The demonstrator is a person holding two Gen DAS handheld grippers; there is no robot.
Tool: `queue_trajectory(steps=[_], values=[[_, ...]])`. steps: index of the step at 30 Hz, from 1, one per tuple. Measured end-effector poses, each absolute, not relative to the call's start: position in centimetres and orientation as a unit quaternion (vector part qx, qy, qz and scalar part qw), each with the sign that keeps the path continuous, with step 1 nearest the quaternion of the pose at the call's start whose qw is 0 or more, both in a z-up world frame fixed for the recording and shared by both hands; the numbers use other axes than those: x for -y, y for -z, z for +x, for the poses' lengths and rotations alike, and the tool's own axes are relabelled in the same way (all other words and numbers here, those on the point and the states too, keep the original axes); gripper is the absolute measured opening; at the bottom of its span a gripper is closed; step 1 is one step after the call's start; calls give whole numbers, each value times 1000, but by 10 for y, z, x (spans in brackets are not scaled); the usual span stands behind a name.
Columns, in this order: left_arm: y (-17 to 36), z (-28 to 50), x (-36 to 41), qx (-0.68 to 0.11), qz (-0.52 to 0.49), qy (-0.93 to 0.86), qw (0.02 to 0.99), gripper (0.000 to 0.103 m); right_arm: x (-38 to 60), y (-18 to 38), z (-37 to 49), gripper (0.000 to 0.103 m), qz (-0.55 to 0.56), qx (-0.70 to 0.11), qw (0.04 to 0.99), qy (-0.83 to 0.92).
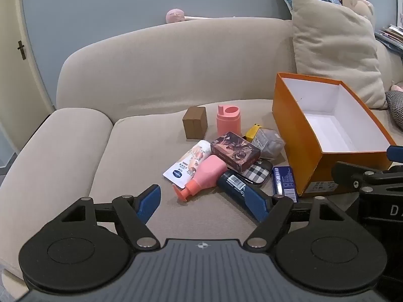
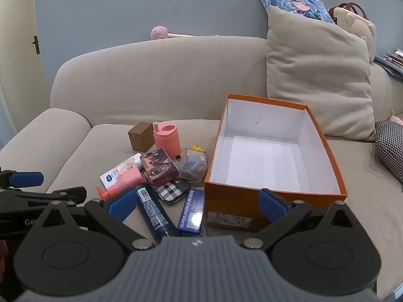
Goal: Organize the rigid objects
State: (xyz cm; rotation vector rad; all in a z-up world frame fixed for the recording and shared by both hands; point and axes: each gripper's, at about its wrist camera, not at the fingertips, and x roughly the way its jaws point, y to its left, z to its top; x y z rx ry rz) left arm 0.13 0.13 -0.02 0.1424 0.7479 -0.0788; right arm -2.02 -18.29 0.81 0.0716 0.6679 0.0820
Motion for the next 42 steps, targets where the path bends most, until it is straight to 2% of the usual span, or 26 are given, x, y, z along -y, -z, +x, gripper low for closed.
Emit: queue_trajectory(steps=[4, 25, 28, 42], values=[[2, 1, 2, -362, 73, 23, 929, 82, 184, -8, -20, 102, 37, -329, 943, -41], [-5, -7, -5, -351, 74, 32, 933, 82, 185, -7, -22, 102, 38, -331, 942, -41], [-6, -8, -5, -348, 74, 38, 934, 78, 185, -5, -22, 102, 38, -331, 942, -41], [-3, -5, -4, -352, 84, 34, 932, 77, 185, -5, -20, 102, 40, -333, 941, -41]])
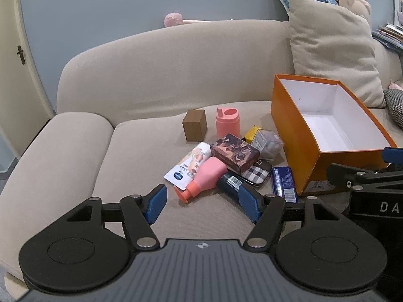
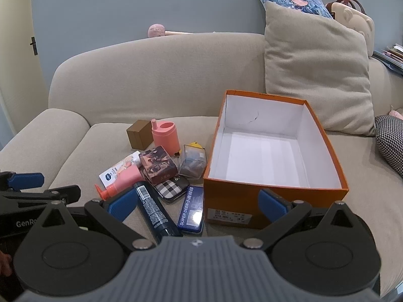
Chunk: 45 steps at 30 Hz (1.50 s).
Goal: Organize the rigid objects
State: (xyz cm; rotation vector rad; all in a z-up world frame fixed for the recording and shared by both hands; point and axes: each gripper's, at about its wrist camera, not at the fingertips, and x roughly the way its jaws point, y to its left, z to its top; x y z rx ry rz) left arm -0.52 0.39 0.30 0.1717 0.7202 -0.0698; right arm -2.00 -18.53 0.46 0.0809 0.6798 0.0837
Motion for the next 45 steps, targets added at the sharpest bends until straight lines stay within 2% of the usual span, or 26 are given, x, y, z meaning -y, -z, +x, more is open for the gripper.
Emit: queue_trajectory(steps=[30, 37, 45], values=[[3, -1, 0, -360, 92, 49, 927, 77, 186, -2, -16, 102, 39, -342, 938, -45], [4, 11, 3, -363, 105, 77, 923, 70, 185, -1, -2, 101, 35, -343, 937, -52], [7, 43, -2, -388, 93, 104, 911, 56, 172, 2, 34, 74, 9, -352, 931, -96]])
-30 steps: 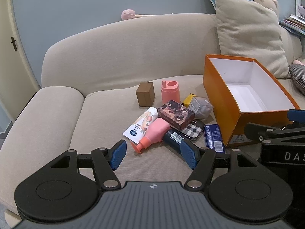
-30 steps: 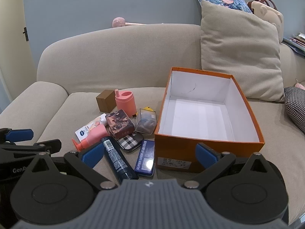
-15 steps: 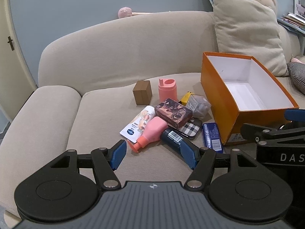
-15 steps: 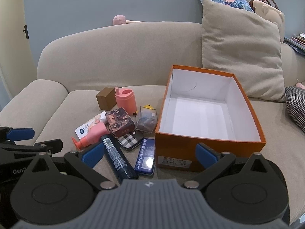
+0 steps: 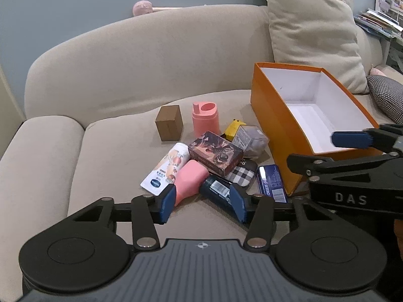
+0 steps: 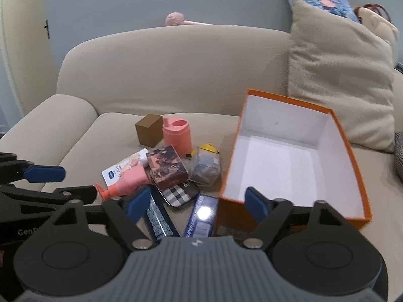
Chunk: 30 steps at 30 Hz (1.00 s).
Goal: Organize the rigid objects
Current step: 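Grasp the pink soap dispenser with the right gripper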
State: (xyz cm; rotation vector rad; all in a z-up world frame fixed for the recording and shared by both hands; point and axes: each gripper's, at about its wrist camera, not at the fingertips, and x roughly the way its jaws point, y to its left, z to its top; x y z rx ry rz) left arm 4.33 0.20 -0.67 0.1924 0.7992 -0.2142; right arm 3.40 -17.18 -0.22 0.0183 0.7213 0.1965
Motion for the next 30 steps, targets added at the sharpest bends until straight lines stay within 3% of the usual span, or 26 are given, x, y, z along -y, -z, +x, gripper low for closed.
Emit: queue_trajectory(steps=[1, 5, 6, 14, 18, 21, 30], values=[[7, 49, -4, -390, 91, 107, 910, 55, 170, 3, 40, 73, 6, -355, 929, -101], [10, 76, -11, -399, 81, 110, 907, 52, 162, 5, 69, 53, -4, -365, 922, -128], [11, 85, -14, -401, 78, 112, 906, 52, 160, 6, 79, 52, -3, -369, 919, -136], [23, 175, -36, -420, 75, 120, 896, 54, 144, 17, 169, 54, -26, -400, 899, -178], [36, 214, -43, -432, 88, 131, 888, 58, 134, 27, 210, 69, -51, -410, 890, -193], [48, 235, -41, -435, 113, 149, 881, 62, 126, 37, 238, 69, -73, -416, 882, -208], [66, 257, -48, -465, 105, 183, 860, 62, 112, 61, 281, 71, -126, -432, 855, -257]])
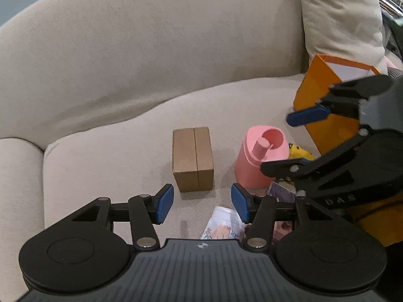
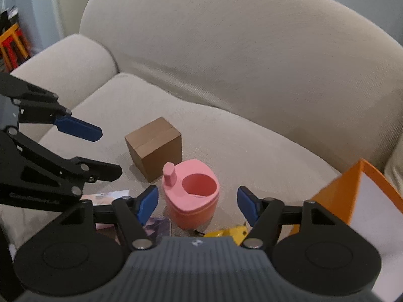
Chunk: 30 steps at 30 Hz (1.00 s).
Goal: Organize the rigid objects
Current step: 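Grasp the pink soap dispenser with the right gripper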
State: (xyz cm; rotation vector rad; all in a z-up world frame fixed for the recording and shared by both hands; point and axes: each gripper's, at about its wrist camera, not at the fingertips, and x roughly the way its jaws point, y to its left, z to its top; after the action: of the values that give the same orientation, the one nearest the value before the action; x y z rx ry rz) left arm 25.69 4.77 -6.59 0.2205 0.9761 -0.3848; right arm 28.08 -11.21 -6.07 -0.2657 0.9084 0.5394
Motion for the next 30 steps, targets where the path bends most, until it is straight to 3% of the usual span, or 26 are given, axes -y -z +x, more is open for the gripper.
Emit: queue_trajectory(steps=[5, 15, 21, 30], values=[[69, 252, -50, -496, 116, 214, 833, 62, 105, 69, 291, 75, -147, -430, 846, -280], [64, 229, -63, -560, 61, 161, 810, 62, 93, 75, 295, 59, -151, -444, 838, -278], [60, 213, -82, -606, -64, 72, 790, 62, 95, 57, 275, 59, -160, -422, 854, -257], [74, 172, -96, -589, -287, -56, 753, 62, 109, 15, 218, 59, -154, -372, 888, -223]])
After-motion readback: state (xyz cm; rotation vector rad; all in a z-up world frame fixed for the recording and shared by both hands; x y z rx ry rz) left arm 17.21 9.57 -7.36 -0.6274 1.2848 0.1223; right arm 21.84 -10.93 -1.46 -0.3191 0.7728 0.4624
